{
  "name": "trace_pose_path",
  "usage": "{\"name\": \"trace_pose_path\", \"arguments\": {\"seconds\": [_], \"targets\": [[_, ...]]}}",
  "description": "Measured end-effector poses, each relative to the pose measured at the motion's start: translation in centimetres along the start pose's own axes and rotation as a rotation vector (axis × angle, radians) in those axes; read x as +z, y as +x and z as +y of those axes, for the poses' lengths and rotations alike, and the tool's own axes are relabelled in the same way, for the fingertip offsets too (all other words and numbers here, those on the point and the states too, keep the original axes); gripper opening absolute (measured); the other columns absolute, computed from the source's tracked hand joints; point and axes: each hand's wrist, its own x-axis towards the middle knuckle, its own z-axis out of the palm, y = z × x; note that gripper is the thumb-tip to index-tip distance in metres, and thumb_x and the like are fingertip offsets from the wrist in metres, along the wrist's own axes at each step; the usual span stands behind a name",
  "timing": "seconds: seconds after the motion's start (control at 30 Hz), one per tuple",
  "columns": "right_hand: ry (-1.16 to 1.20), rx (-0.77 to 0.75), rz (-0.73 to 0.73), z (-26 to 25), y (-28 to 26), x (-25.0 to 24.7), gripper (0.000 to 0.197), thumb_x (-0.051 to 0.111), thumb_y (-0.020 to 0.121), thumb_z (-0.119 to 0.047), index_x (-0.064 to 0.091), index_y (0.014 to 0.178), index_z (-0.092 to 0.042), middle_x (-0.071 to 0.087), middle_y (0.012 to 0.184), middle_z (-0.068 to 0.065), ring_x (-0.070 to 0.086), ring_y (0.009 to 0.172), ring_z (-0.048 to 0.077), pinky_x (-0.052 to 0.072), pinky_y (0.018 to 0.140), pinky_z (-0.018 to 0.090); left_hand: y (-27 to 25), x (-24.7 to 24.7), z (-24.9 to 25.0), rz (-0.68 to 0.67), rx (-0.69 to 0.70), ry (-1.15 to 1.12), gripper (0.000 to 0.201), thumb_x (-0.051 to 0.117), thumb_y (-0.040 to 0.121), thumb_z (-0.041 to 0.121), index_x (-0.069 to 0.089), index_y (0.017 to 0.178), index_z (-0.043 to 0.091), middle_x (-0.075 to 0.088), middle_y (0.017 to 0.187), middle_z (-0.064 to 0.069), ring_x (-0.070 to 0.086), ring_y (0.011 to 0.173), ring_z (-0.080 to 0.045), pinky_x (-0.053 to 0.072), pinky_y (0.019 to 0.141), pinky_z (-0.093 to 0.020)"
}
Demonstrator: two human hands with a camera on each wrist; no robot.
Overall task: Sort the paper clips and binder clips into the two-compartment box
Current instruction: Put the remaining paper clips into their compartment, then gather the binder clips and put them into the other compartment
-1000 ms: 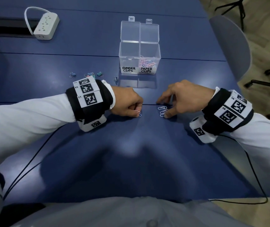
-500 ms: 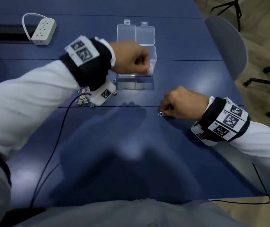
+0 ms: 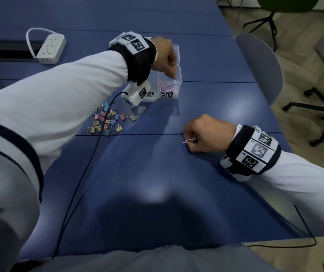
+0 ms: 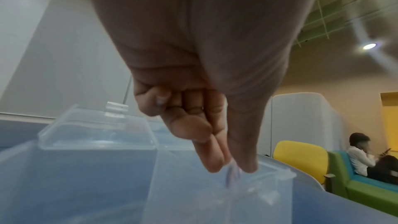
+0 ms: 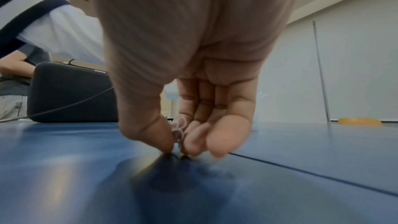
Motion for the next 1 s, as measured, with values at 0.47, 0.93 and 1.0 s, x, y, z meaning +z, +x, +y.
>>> {"name": "trace_pose_path", "arguments": {"seconds": [0.47,0.93,1.0], "targets": [[0.391,0.197,0.490,0.8,5.6,-9.9,0.006,0.069,0.076,-0.014,0.068,0.071,-0.016,0.065,0.058,0.002,0.057,0.040,0.003,0.048,0.043,0.013,-12.9,1.2,-8.1,0.207,-0.084,-0.128,0.021,0.065,0.085,0.038,0.072,0.100,0.025,0.065,0.083,0.004,0.059,0.077,-0.015,0.039,0.076,-0.022],[0.162,0.243,0.362,-0.6,11.7,-9.2,0.009,0.068,0.082,-0.023,0.075,0.085,-0.019,0.062,0.055,-0.014,0.056,0.034,0.000,0.051,0.056,0.015,-15.8,4.4,-14.4,-0.067,-0.307,-0.110,0.043,0.062,0.087,0.039,0.055,0.126,0.024,0.069,0.110,0.003,0.054,0.087,-0.016,0.041,0.087,-0.027],[0.162,0.236,0.393,-0.9,11.2,-9.4,0.011,0.067,0.081,-0.026,0.074,0.087,-0.021,0.067,0.067,-0.009,0.064,0.047,0.012,0.057,0.068,0.028,-15.6,4.7,-14.3,-0.099,-0.287,-0.110,0.043,0.061,0.088,0.039,0.054,0.128,0.026,0.068,0.113,0.004,0.056,0.089,-0.016,0.043,0.090,-0.030]]}}
